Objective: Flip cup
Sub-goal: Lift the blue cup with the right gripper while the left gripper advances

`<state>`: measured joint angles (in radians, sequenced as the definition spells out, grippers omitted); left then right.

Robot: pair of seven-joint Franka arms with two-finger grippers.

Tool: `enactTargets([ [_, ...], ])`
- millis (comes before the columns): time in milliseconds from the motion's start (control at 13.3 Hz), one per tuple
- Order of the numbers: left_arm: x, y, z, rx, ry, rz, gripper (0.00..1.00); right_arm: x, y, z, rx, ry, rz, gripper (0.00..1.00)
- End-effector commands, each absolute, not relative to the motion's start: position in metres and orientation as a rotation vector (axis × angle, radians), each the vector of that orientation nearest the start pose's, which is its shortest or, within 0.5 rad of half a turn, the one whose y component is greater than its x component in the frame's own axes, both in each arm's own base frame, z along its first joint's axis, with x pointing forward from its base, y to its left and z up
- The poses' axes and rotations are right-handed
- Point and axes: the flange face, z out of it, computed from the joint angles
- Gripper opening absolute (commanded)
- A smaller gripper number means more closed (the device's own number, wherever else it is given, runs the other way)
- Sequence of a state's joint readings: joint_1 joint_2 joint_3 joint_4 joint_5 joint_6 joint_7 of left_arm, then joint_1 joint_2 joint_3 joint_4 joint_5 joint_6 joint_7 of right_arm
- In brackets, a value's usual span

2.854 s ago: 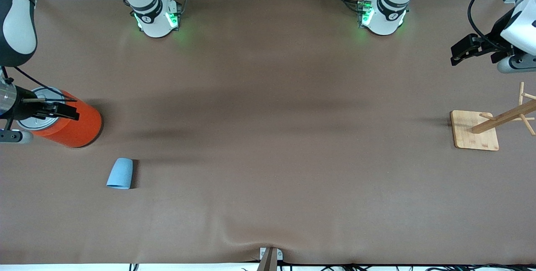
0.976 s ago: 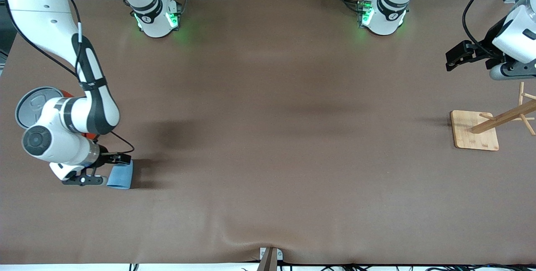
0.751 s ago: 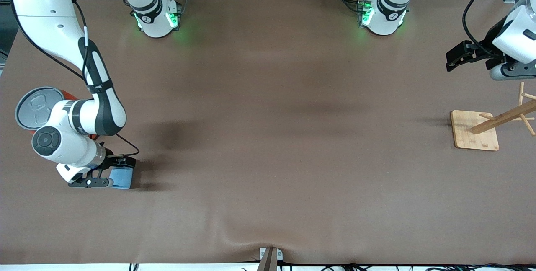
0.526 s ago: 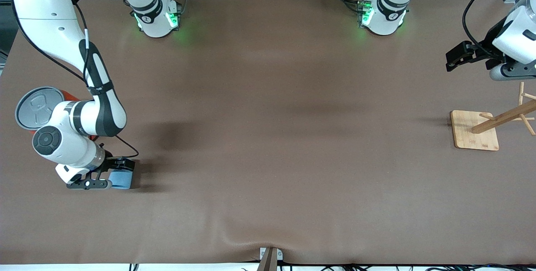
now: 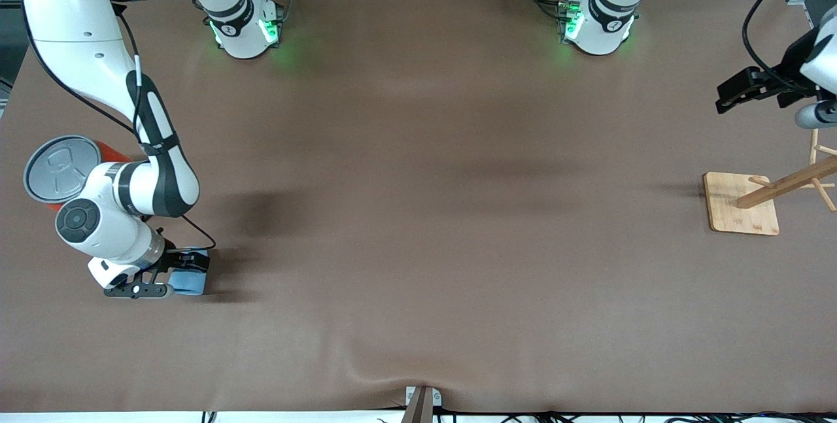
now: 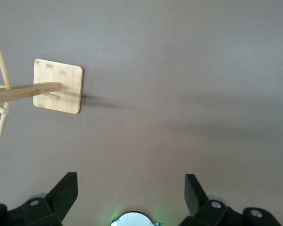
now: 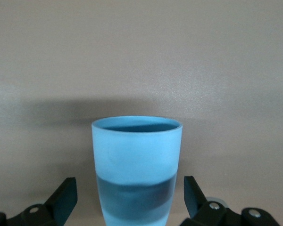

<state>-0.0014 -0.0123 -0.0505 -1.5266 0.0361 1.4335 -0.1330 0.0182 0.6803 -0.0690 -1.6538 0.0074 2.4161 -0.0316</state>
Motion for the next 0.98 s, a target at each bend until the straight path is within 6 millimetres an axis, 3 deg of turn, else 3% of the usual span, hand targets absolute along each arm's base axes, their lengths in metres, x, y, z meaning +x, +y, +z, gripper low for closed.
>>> enactTargets([
  [0,0.532,-0.023,0.652,-3.121,-0.096,0.094,1.0,0.696,-0.039,0.214,-3.17,0.029,-0.146,1.0],
  [526,0.544,-0.022,0.632,-3.118,-0.112,0.132,1.0,0.696,-0.039,0.201,-3.171,0.032,-0.151,1.0],
  [676,0.547,-0.019,0.626,-3.116,-0.121,0.144,1.0,0.696,-0.038,0.2,-3.17,0.032,-0.148,0.79],
  [826,0.549,-0.016,0.624,-3.115,-0.142,0.144,1.0,0.697,-0.037,0.207,-3.17,0.03,-0.158,0.75],
  [901,0.554,-0.012,0.617,-3.115,-0.156,0.151,1.0,0.698,-0.036,0.212,-3.17,0.023,-0.163,0.68],
])
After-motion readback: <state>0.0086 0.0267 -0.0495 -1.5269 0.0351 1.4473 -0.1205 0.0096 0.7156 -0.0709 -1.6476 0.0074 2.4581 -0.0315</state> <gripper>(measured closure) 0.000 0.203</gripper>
